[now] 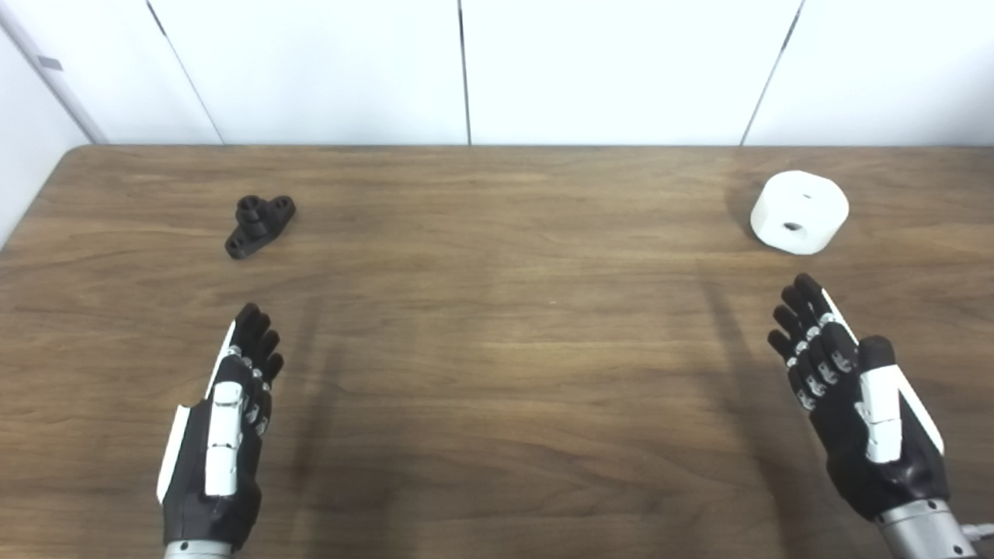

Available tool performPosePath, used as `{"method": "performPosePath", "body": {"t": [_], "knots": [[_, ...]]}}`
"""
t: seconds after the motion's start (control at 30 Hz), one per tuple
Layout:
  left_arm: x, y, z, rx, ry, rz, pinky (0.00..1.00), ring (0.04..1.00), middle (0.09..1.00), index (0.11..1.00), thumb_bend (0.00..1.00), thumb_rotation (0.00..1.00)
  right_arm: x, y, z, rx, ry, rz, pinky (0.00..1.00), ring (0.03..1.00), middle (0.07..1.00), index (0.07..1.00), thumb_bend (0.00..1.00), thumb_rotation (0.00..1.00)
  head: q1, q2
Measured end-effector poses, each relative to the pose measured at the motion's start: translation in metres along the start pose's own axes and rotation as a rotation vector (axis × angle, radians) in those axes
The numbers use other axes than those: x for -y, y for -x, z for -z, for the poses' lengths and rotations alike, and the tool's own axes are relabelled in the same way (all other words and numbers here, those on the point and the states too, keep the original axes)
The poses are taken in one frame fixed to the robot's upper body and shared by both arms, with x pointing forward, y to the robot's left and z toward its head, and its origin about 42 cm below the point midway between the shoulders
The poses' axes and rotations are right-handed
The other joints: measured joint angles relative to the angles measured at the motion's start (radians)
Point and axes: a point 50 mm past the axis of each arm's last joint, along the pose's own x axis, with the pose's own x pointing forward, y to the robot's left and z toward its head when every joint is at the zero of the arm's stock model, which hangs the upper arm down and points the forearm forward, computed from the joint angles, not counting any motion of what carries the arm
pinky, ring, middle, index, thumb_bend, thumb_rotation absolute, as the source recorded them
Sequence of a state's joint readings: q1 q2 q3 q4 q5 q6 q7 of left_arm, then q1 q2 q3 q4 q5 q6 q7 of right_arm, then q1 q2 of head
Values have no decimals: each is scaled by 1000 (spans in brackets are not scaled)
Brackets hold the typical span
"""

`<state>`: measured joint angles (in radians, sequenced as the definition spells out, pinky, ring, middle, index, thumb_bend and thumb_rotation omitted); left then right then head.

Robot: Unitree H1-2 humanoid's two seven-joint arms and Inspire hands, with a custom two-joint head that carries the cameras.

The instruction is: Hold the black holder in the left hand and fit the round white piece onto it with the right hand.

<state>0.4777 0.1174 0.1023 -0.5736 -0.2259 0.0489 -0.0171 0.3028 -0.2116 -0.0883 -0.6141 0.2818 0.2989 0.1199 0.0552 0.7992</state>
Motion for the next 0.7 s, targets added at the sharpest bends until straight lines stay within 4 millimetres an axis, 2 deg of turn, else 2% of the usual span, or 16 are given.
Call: {"method": "performPosePath", "body": {"t": [0.5, 0.7], "knots": [[0, 0, 2, -6, -2, -1, 1000, 1000, 1000, 1000, 475, 920, 1, 0, 0, 0, 1, 1, 1000, 1000, 1000, 1000, 698, 970, 6, -6], [1, 0, 2, -7, 0, 5, 1000, 1000, 1000, 1000, 477, 916, 2, 1, 1, -6, 1, 5, 1000, 1000, 1000, 1000, 709, 972, 46, -46]]}}
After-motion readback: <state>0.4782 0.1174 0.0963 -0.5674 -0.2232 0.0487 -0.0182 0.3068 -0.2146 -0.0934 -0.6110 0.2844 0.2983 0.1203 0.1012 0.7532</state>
